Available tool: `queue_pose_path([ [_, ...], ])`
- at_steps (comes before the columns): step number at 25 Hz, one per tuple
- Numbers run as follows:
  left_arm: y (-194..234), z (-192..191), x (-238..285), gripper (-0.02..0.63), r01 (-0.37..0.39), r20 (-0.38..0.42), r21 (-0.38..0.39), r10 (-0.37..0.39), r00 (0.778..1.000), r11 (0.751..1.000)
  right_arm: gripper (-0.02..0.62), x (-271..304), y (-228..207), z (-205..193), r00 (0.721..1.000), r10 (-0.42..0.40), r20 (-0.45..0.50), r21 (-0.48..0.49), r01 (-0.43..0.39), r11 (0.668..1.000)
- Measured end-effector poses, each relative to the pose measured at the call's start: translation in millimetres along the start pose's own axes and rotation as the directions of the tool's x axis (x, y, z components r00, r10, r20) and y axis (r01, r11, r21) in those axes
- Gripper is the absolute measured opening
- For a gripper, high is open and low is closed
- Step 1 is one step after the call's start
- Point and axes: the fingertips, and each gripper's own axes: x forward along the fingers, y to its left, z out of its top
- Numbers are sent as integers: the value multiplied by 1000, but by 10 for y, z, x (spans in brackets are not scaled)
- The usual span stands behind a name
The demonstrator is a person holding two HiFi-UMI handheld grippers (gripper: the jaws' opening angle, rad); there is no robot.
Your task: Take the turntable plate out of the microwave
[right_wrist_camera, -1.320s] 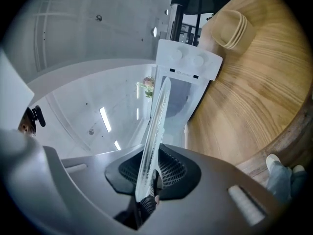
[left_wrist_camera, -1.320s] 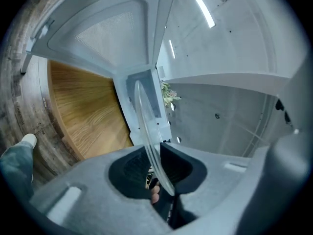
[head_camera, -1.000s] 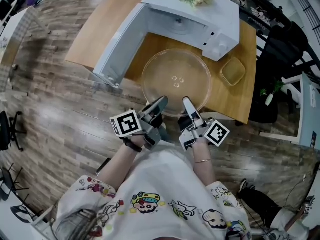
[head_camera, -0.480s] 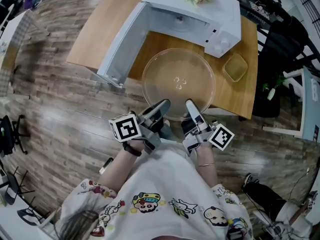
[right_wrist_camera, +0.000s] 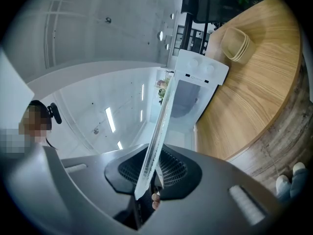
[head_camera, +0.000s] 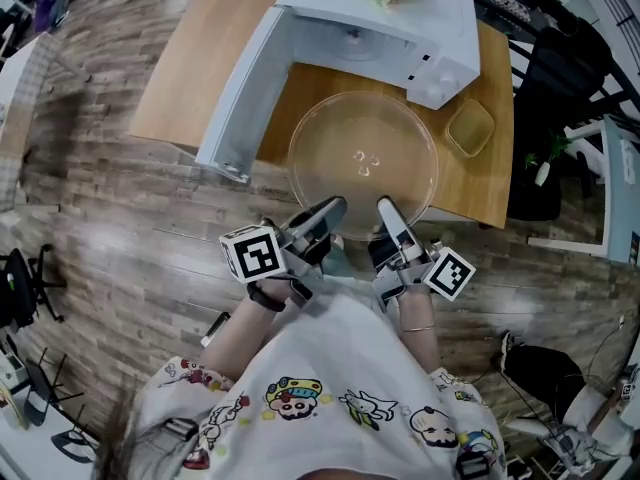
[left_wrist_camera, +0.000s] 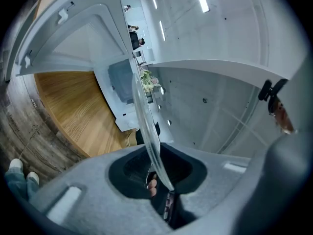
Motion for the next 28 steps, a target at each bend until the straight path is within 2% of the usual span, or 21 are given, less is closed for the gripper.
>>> queue_pose_path([
  [13, -33, 103, 130, 55, 42, -31, -8, -42, 999, 999, 61, 59, 25, 131, 1000, -6, 18, -10, 7, 1000],
  [20, -25, 138, 102, 55, 35, -23, -31, -36, 999, 999, 61, 120, 77, 131, 1000, -5, 2, -25, 5, 1000],
  [23, -48, 168, 111, 55, 46, -25, -4, -46, 999, 999, 61, 130, 87, 136, 1000, -6, 0, -28, 6, 1000],
  [28, -49, 170, 115, 55, 45, -18, -5, -45, 999, 999, 61, 128, 84, 138, 1000, -7, -2, -22, 7, 1000],
])
